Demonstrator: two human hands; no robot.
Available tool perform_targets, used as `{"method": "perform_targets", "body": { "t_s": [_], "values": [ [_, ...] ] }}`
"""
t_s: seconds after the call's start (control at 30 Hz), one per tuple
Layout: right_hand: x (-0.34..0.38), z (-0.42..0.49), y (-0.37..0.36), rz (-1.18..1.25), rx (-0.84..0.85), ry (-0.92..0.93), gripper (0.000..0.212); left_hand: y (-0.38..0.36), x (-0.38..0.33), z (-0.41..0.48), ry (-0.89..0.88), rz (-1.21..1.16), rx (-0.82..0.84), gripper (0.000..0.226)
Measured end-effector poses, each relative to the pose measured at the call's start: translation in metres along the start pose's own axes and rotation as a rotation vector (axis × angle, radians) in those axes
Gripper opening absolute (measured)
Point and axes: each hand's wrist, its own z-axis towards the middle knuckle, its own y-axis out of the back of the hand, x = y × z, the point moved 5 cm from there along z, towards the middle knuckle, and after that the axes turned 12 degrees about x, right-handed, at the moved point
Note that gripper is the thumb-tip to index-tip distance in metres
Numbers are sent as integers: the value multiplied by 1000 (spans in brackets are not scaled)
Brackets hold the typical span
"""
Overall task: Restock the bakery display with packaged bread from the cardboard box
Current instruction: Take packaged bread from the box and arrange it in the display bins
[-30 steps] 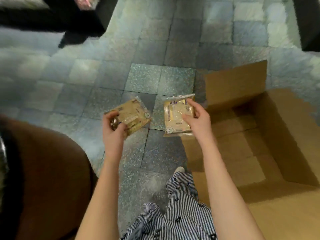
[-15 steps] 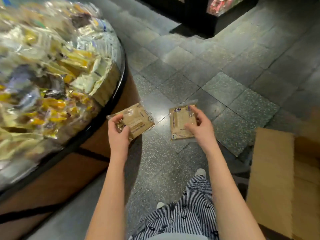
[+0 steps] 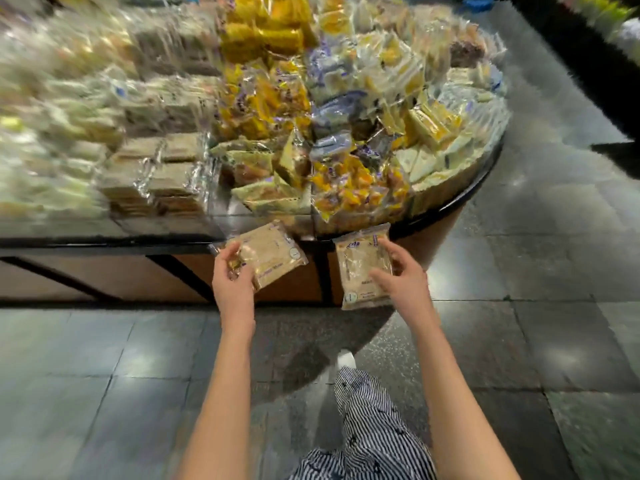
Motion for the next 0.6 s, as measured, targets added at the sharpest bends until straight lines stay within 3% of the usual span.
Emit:
{"method": "perform_targets", "body": {
  "t_s": [0.17, 0.6],
  "values": [
    [27, 78, -73, -117, 276, -7, 66, 51, 12, 55, 50, -106, -152, 49],
    [100, 287, -234, -192, 481, 2, 51, 149, -12, 230, 41, -194, -464, 47]
  ]
}}
